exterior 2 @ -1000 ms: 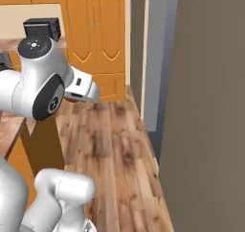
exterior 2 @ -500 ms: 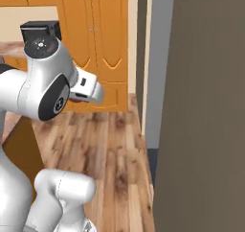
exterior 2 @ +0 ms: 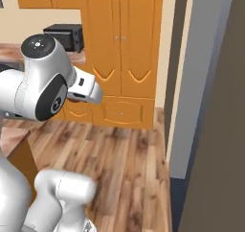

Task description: Grab the lemon and onion from the fridge, place them in the blender, close the lid, and turn on the blender to create a marinade.

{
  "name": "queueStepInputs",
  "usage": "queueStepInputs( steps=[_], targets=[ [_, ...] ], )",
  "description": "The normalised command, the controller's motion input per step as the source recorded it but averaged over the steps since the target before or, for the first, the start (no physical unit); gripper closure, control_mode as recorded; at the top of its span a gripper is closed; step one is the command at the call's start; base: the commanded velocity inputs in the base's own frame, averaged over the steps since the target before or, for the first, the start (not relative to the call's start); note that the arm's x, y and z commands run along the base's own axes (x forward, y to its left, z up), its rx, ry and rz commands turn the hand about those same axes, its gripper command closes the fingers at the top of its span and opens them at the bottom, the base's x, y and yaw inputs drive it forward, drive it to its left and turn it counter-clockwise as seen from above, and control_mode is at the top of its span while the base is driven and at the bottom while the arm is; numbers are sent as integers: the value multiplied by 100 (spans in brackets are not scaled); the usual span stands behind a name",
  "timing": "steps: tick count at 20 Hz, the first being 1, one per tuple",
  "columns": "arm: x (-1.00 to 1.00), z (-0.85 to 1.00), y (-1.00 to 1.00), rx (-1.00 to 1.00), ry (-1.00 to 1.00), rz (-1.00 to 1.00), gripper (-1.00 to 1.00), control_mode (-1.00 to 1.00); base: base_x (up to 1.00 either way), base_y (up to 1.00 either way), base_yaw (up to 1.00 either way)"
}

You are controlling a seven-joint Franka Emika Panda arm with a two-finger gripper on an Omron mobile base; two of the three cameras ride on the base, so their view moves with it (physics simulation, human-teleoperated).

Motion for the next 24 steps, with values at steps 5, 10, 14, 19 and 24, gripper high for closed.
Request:
queueStepInputs(
  steps=[5,10,14,19,24],
  targets=[
    [0,0,0,0,0,0,100,100,100,6,37],
    [0,0,0,0,0,0,100,100,100,0,38],
    [0,0,0,0,0,0,100,100,100,0,50],
    [0,0,0,0,0,0,100,100,100,-2,66],
    [0,0,0,0,0,0,100,100,85,-4,83]
  ],
)
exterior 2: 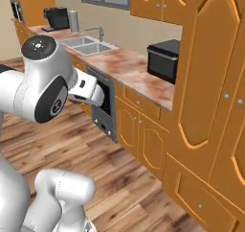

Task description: Grab the lemon and onion from the fridge, place them in the blender, close the lid, and turn on the blender to create a marinade.

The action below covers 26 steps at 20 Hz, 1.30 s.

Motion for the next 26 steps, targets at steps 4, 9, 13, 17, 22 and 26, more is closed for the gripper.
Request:
queueStepInputs(
  steps=[4,9,13,17,22,26],
  targets=[
    [0,0,0,0,0,0,100,100,84,-1,83],
    [0,0,0,0,0,0,100,100,96,0,75],
    [0,0,0,0,0,0,100,100,100,6,59],
    [0,0,0,0,0,0,100,100,100,7,43],
    [0,0,0,0,0,0,100,100,100,0,32],
    [0,0,0,0,0,0,100,100,100,0,26]
  ],
)
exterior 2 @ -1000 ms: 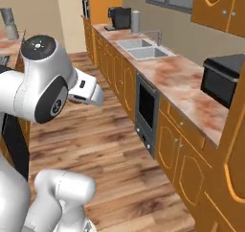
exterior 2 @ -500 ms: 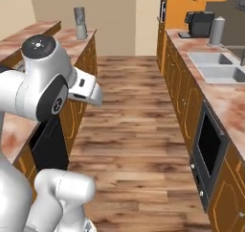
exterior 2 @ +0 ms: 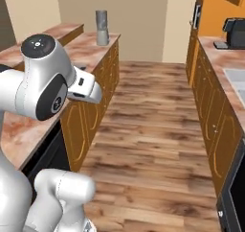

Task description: Grab the lemon and onion from the fridge, place them in the blender, close the lid, and turn on the blender to create a marinade.

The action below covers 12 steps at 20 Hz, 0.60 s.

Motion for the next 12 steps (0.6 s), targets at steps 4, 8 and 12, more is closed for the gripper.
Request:
queueStepInputs(
  steps=[4,8,12],
  targets=[
    [0,0,0,0,0,0,100,100,100,-10,25],
    [0,0,0,0,0,0,100,100,100,-11,25],
    [0,0,0,0,0,0,100,100,100,-11,25]
  ],
)
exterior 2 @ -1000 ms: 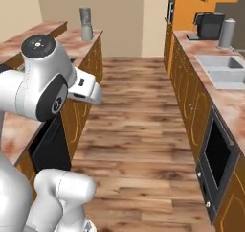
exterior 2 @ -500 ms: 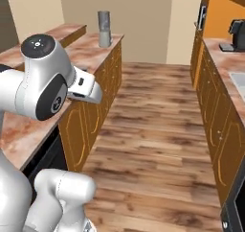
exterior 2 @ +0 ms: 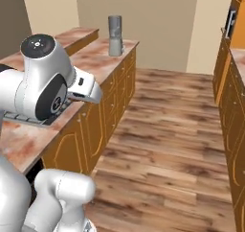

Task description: Grab the lemon and onion from the fridge, place them in the blender, close the lid, and turn on the blender to create a marinade.

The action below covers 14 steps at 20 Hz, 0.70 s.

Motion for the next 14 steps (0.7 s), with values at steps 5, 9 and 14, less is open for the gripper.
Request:
queueStepInputs(
  steps=[5,9,14],
  targets=[
    [0,0,0,0,0,0,100,100,100,-25,25],
    [0,0,0,0,0,0,100,100,100,-86,15],
    [0,0,0,0,0,0,100,100,100,-64,13]
  ],
)
